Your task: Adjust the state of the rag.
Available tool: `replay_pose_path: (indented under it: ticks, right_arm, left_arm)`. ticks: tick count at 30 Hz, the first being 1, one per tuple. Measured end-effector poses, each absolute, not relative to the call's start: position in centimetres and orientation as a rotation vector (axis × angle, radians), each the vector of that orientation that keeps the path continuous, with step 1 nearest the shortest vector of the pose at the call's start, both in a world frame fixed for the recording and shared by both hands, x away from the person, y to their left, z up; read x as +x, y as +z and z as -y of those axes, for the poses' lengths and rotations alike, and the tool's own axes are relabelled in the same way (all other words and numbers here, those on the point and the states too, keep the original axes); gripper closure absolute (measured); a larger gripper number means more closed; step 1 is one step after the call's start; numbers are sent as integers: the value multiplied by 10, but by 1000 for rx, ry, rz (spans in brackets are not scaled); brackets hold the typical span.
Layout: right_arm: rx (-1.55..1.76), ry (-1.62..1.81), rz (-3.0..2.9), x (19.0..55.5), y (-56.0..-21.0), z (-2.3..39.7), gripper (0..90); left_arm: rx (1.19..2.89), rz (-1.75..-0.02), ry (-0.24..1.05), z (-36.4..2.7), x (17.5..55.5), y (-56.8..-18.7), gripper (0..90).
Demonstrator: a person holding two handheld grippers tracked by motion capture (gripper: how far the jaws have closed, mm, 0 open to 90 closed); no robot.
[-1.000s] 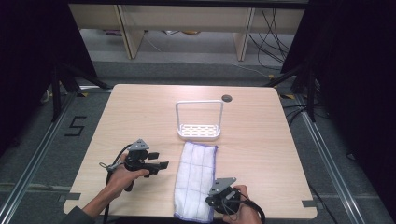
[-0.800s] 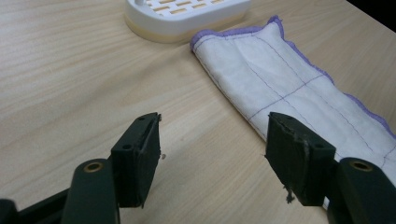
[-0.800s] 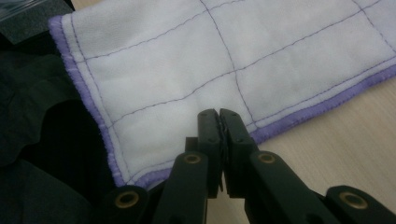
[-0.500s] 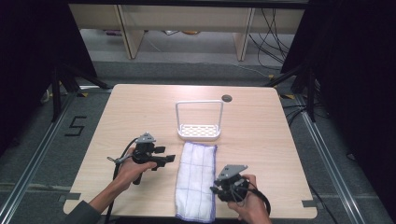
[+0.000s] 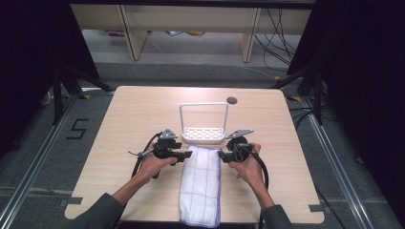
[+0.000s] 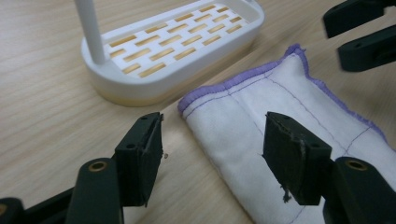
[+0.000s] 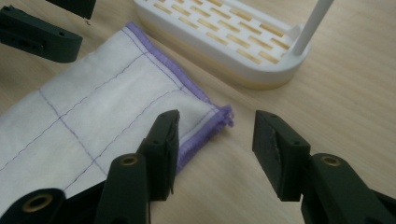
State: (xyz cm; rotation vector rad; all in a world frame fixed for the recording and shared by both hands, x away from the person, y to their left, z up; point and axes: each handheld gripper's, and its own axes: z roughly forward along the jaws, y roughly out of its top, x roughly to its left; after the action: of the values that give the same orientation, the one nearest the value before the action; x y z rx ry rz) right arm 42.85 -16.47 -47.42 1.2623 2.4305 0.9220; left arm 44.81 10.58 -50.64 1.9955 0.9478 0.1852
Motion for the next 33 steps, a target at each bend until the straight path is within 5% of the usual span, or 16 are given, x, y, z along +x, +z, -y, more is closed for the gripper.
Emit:
replay_pose_path:
  ticks: [6,12,16,21,33]
  right_arm:
    - [1316,925,-2399,444,-487,158,454]
    - [1298,870,-2422,452,-493,151,494]
    - [1313,850,-2448,451,-498,146,623]
    - [1259,903,-2495,450,-499,144,817]
    - [1164,947,-2484,447,-482,143,848]
  left_arm:
    - [2044,-920,222,-96,455,-509,387]
    - [2076,-889,261,-88,456,-511,497]
    - [2117,-814,310,-85,453,-512,693]
    - [2098,-803,300,-89,452,-515,818]
    - [2019,-799,275,-101,447,-505,851]
